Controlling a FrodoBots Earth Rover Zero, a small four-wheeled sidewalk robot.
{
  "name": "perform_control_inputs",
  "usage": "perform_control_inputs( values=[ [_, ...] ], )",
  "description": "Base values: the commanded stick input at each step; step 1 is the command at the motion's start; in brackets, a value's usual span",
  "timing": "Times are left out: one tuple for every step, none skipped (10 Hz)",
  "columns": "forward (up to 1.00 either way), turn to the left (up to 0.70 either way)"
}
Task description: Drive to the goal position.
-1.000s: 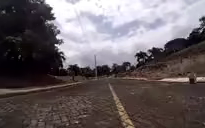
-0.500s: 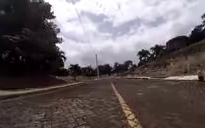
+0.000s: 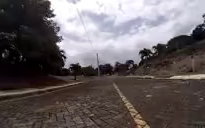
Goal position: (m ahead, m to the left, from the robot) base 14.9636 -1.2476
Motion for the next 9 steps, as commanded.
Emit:
perform_control_inputs(
  values=[
    [0.7, 0.0],
    [0.7, 0.0],
    [0.7, 0.0],
    [0.7, 0.0],
    [0.7, 0.0],
    [0.7, -0.08],
    [0.7, -0.27],
    [0.7, -0.27],
    [0.7, -0.19]
  ],
)
